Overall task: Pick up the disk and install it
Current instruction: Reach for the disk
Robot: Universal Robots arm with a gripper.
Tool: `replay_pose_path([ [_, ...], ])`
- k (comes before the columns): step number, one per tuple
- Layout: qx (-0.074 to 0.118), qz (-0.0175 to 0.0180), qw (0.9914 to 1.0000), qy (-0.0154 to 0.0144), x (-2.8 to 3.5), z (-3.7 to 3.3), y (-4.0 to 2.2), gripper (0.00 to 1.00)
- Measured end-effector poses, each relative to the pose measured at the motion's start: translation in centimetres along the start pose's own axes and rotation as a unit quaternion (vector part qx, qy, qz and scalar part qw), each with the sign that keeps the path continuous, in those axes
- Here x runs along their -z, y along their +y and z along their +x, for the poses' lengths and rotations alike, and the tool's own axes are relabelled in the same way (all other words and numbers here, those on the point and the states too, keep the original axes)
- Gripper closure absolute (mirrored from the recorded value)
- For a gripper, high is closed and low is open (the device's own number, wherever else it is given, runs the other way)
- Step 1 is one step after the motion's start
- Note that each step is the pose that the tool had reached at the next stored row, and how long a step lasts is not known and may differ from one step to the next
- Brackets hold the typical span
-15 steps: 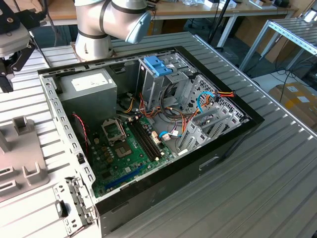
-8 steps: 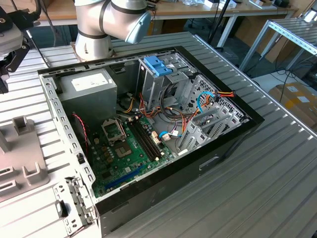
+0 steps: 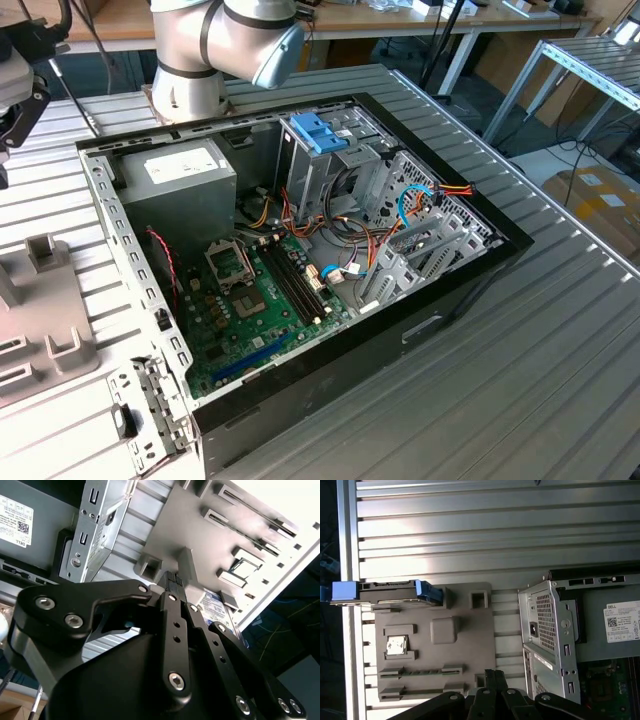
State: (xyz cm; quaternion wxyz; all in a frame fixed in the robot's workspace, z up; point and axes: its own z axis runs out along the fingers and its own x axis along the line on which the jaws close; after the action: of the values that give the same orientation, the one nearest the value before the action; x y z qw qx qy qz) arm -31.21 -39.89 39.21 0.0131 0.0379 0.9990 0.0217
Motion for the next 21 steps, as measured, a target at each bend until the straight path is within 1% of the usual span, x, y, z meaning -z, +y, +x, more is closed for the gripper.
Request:
replay_pose_path([
  [6,0.000,0.0000,1.00000,0.0000,0.01,0.46,-0.04,0.89],
  [21,0.000,0.0000,1.00000,0.0000,0.03,1.99,-0.15,0.89],
])
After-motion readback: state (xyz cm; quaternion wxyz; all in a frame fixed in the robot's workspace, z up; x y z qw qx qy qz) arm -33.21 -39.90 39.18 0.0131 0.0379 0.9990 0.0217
